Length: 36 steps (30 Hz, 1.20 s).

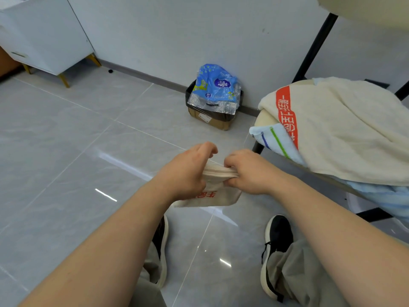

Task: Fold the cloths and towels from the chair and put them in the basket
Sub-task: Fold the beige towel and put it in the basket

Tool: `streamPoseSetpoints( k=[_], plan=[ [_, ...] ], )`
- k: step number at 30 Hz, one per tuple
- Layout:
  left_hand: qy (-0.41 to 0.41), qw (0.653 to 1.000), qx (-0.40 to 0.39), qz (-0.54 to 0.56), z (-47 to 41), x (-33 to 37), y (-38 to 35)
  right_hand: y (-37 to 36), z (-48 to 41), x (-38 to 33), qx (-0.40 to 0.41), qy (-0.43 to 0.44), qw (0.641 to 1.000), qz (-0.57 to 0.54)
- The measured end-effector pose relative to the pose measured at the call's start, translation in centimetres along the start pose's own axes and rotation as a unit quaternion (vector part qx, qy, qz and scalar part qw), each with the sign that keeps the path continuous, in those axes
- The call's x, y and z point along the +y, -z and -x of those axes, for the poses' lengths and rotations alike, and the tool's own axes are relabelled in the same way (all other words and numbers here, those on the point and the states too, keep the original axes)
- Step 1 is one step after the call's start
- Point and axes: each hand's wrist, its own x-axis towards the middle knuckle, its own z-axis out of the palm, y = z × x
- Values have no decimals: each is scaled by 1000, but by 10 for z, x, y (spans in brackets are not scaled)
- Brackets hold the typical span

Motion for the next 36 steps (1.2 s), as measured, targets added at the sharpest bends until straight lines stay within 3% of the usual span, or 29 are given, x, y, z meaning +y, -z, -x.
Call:
streamPoseSetpoints(
  k=[4,7,11,15,19,24,26,29,36],
  plan=[
    [38,994,-23,-102,-3,-11,2,4,3,-6,-24,-12,1000,-16],
    [20,994,11,-108,-2,-9,-3,3,6,-11,-43,1,999,23],
    [44,997,34,52,-1,0,-2,-3,7,-17,-36,15,999,32],
    [87,980,39,176,-1,-6,8,6,5,-10,-23,8,995,-101],
    [95,987,12,126,-2,-20,6,19,9,1,-11,24,990,-137],
    [77,972,50,216,-3,-12,0,23,13,-4,48,13,984,-174],
    [86,950,27,300,-1,-13,7,23,12,-6,80,18,984,-159],
    [132,871,-21,472,2,-33,21,24,13,-4,110,32,986,-124],
    [226,874,-50,427,4,-51,3,23,16,-6,137,65,984,-89]
  ],
)
